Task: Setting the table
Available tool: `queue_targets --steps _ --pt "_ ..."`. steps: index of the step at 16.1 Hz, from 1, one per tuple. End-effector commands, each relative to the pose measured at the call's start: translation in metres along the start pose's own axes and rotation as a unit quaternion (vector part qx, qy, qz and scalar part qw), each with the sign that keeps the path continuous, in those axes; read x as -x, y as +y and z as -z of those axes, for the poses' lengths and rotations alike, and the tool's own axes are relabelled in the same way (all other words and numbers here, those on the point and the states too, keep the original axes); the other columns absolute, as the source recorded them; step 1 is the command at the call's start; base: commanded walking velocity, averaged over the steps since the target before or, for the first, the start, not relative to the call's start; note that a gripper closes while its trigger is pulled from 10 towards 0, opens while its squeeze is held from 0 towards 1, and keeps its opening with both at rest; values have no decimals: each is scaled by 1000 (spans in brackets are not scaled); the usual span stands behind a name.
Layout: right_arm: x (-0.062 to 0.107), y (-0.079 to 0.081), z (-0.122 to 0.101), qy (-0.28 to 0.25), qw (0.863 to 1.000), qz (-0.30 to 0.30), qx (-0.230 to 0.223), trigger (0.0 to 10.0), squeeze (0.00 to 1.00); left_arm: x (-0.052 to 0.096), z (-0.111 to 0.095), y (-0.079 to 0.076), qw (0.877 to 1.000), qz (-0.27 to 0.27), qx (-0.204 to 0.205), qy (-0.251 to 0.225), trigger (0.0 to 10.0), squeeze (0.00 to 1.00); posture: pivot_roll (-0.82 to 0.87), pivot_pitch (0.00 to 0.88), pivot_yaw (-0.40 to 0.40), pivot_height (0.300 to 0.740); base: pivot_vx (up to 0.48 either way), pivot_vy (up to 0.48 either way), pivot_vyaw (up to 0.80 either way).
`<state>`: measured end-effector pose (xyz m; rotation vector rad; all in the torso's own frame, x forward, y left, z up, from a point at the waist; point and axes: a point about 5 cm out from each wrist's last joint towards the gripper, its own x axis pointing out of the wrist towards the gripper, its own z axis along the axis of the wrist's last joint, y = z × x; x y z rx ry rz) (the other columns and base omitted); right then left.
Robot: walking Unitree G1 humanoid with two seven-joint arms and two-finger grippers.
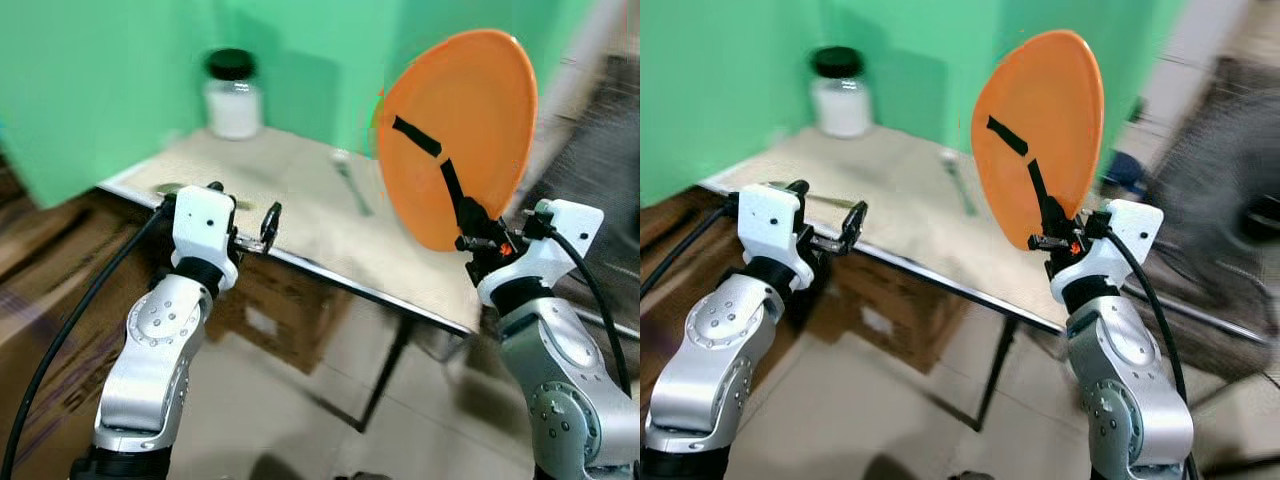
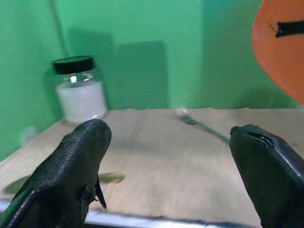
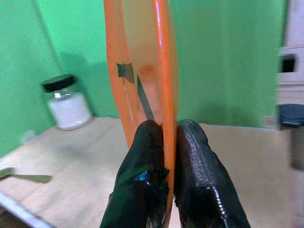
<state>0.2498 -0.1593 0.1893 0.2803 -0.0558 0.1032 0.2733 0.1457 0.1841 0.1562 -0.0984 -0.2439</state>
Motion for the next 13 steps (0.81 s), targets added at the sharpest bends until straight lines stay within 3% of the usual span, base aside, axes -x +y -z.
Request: queue_targets --steps 1,6,13 --pt "-1 3 -8 -28 1000 -9 11 10000 0 -2 -2 1 1000 1 -3 -6 10000 0 -35 0 -71 740 0 0 -800" --pt "5 -2 -5 -23 999 12 28 10000 0 -8 -2 -4 1000 13 -6 -5 10000 0 -57 0 -51 740 0 0 -800" --pt "2 -2 -2 -21 999 11 22 10000 0 1 0 -4 1000 18 -12 3 10000 0 -1 0 -83 740 0 0 -800"
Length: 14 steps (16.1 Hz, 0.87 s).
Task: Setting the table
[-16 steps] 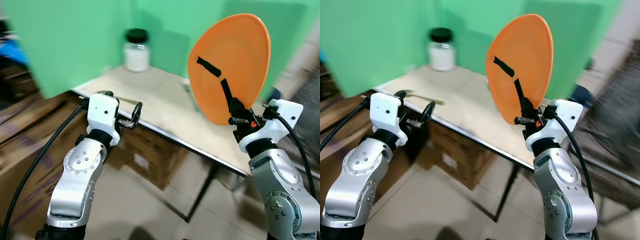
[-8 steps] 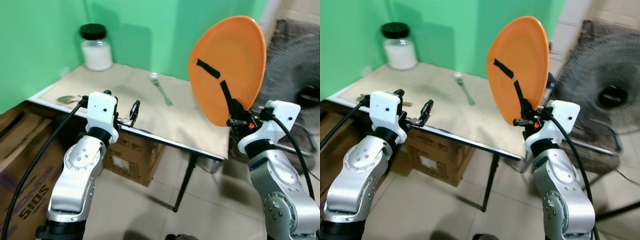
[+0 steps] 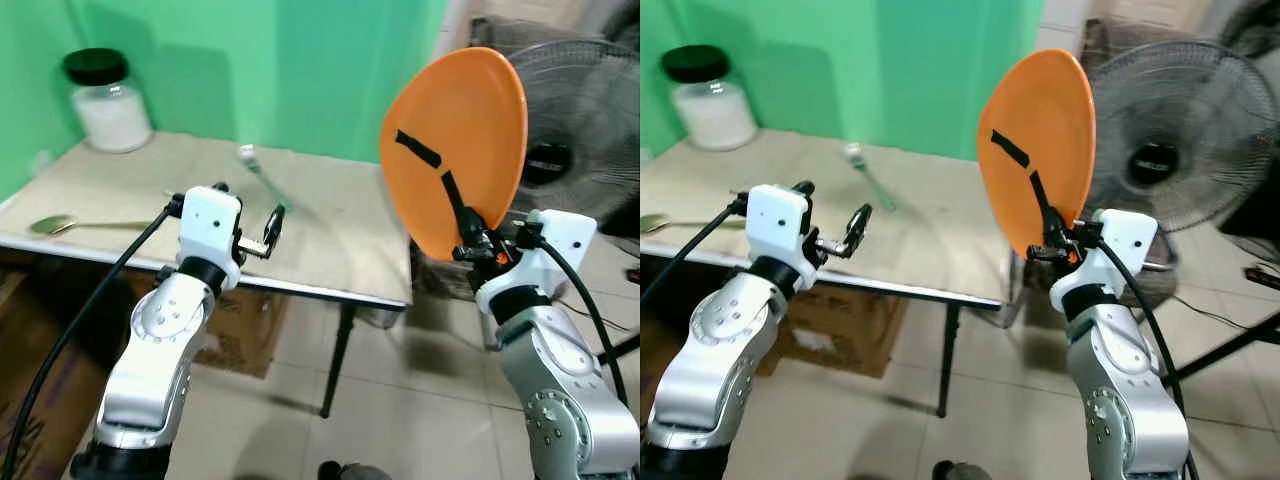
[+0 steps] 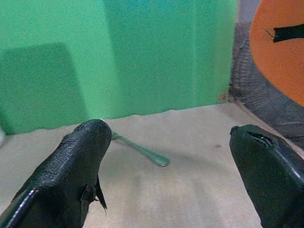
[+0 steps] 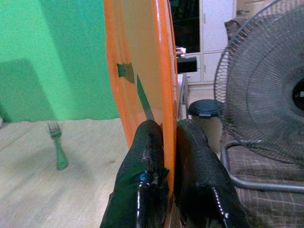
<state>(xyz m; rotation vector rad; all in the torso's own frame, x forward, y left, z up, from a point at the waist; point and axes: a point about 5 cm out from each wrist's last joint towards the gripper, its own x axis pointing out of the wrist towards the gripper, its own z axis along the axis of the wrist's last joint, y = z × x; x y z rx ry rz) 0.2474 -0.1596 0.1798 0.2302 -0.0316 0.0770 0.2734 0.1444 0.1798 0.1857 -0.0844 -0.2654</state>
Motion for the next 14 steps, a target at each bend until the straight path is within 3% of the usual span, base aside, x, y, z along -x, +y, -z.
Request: queue_targets --steps 1,4,7,8,11,14 --pt "-2 1 -7 -26 1000 -5 -5 10000 0 4 -2 1 1000 0 -4 1 10000 0 10 0 -89 740 0 0 -800" --pt "-4 4 -3 -19 1000 -13 -8 10000 0 7 1 9 1000 -20 3 17 10000 0 20 0 -103 740 0 0 -800" --pt "-2 -3 -1 -17 1000 3 -16 10000 0 6 4 9 998 -49 1 33 10000 0 27 0 -98 740 0 0 -800" --pt "0 -7 3 -13 999 19 -24 10000 0 8 5 7 999 -30 -10 34 10000 0 24 0 -88 740 0 0 -800" --pt "6 -11 6 -15 998 47 -27 10000 0 2 5 4 999 -17 10 27 10000 0 4 0 -35 740 0 0 -800" --pt "15 -18 8 -14 997 71 -23 10000 0 -1 -1 2 999 -37 0 -9 10000 0 -11 0 -7 740 0 0 -800"
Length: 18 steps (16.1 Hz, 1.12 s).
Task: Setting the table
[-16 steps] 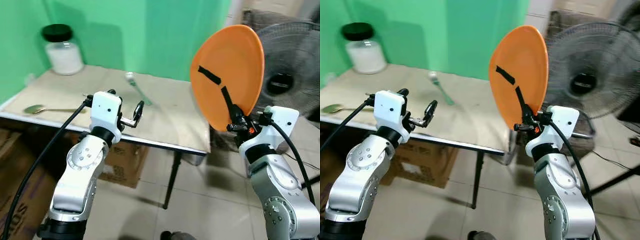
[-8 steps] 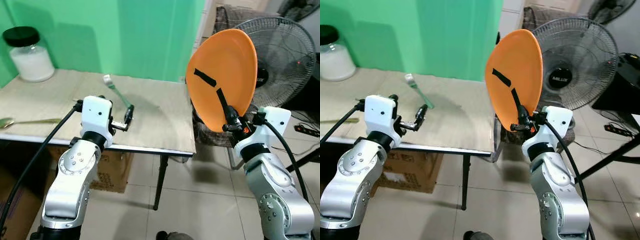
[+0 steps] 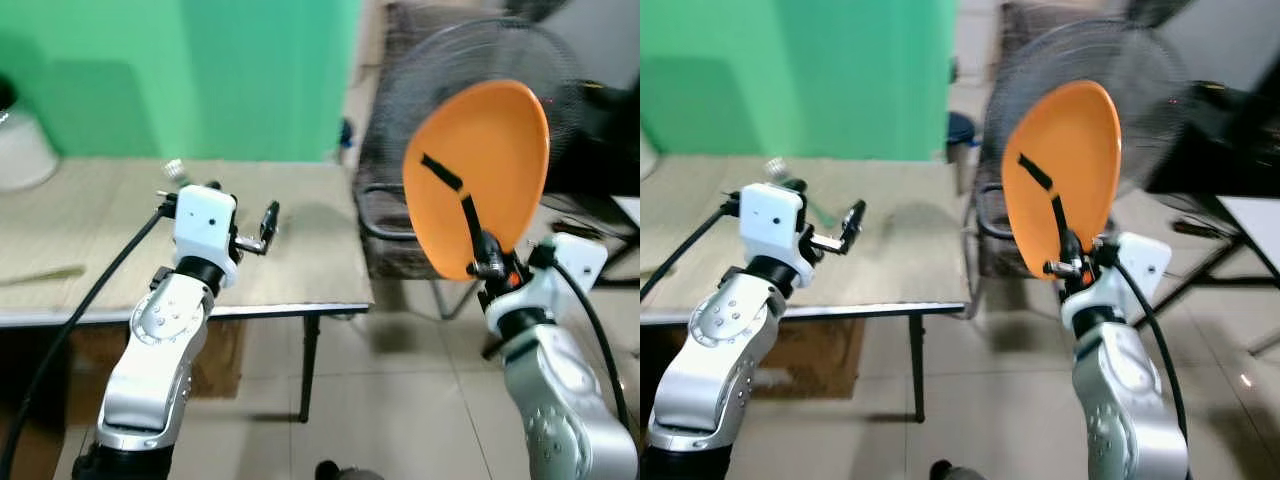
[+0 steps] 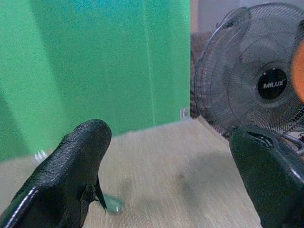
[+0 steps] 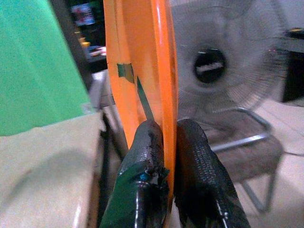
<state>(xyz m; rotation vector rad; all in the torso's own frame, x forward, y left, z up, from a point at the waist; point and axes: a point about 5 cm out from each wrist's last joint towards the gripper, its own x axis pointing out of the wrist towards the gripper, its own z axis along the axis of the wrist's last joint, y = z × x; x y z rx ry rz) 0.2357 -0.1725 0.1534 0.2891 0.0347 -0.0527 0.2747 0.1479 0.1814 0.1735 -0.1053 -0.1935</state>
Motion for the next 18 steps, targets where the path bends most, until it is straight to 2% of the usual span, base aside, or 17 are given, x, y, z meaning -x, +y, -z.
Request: queue_targets --steps 1,2,4,5,7,11,15,18 --pt "4 0 -16 -44 999 6 13 10000 0 -3 -1 -4 1000 -1 -4 -12 10000 0 -13 0 -2 740 0 0 -800" --pt "4 1 -20 -49 999 3 10 10000 0 -4 -4 -7 1000 6 -16 -23 10000 0 -13 0 -2 740 0 0 -800" --pt "3 -3 -29 -75 997 20 17 10000 0 -4 -4 -8 1000 -2 0 -19 10000 0 -18 0 -12 740 0 0 -800" --pt "1 -6 -33 -94 994 49 21 10000 0 -4 -2 -4 999 -26 -26 -14 10000 0 -17 0 -20 740 0 0 -800" --pt "-2 -7 -30 -83 995 46 30 10000 0 0 5 -2 1000 2 -25 7 10000 0 -11 0 -44 740 0 0 -800" --pt "-6 -1 -26 -62 998 5 20 10000 0 9 8 2 1000 9 -12 18 10000 0 0 0 -64 740 0 0 -800" --pt "-5 3 -26 -58 998 -12 2 10000 0 8 9 -3 999 32 -10 25 10000 0 -14 0 -57 740 0 0 -800" --pt "-5 1 -28 -60 998 -13 8 10000 0 6 8 -6 999 34 -12 22 10000 0 -15 0 -60 740 0 0 0"
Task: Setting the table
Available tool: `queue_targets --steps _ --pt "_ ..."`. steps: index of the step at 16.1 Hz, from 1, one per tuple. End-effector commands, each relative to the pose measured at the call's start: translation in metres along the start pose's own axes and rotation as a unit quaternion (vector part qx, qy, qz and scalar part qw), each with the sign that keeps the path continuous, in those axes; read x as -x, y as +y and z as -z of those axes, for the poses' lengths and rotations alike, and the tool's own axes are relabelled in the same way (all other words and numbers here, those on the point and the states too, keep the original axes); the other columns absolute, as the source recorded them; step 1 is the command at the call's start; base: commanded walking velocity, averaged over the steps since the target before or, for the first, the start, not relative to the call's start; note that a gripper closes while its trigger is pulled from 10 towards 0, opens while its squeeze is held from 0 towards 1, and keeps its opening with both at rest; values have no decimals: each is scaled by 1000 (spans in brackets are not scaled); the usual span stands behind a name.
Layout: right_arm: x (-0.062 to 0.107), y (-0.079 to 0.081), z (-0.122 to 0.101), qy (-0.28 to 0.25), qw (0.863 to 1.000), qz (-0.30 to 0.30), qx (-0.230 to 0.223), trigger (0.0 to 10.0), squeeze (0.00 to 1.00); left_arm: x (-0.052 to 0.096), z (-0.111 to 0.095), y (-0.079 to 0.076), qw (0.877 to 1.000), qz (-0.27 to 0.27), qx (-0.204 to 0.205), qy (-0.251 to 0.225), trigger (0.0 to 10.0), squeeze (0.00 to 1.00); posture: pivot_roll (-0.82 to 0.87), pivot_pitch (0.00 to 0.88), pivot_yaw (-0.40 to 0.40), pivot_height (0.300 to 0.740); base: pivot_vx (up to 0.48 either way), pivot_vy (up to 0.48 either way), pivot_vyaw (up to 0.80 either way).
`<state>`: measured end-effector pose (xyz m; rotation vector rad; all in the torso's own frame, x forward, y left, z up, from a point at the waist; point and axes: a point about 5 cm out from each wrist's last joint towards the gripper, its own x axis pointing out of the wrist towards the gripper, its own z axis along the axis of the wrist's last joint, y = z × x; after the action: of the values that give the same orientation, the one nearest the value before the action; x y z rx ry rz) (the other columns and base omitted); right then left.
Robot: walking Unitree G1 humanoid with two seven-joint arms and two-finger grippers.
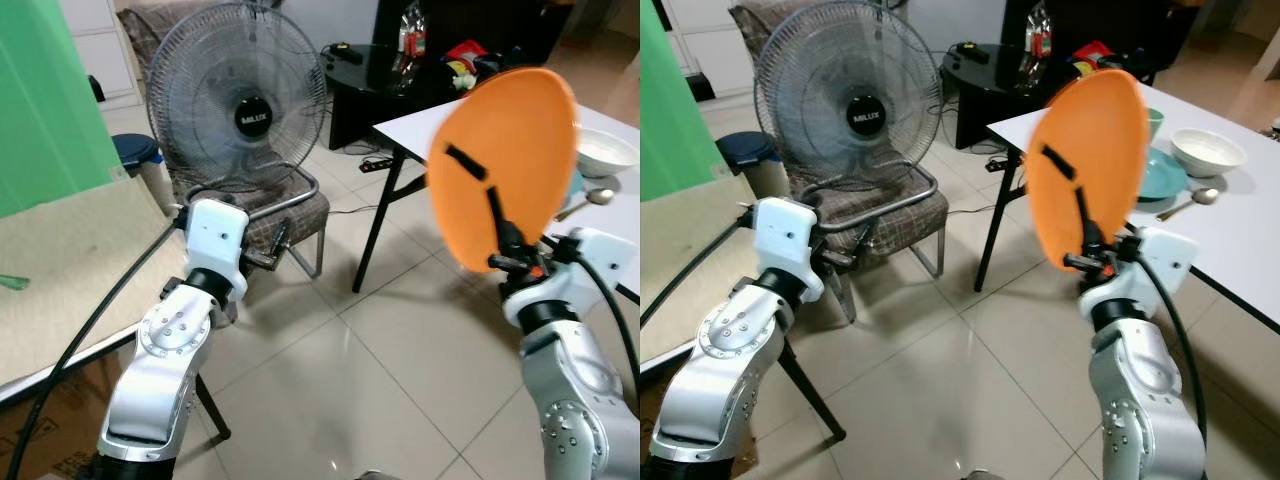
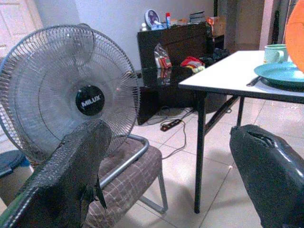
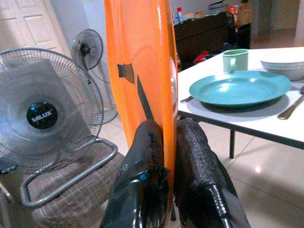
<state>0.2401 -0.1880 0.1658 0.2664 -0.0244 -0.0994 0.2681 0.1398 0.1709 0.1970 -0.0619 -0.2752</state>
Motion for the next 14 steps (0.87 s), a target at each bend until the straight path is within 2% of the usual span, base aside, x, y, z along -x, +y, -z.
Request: queue_targets --steps 1,6,10,14 --pt "-1 10 -10 -25 999 -25 -3 10000 0 0 -2 5 1000 -11 -5 -7 10000 0 -17 0 -56 740 0 0 -800" --pt "-1 5 -11 -27 1000 -9 0 10000 0 -2 -2 6 1000 -5 8 -4 10000 0 -18 0 -51 740 0 0 -800" --pt "-1 8 -9 -20 1000 -19 3 10000 0 -1 -1 12 1000 -23 -3 -4 10000 0 -14 0 -57 740 0 0 -800" --pt "1 13 -5 -6 999 -34 5 10000 0 0 0 9 1000 -18 4 -6 10000 0 -14 0 -63 740 0 0 -800"
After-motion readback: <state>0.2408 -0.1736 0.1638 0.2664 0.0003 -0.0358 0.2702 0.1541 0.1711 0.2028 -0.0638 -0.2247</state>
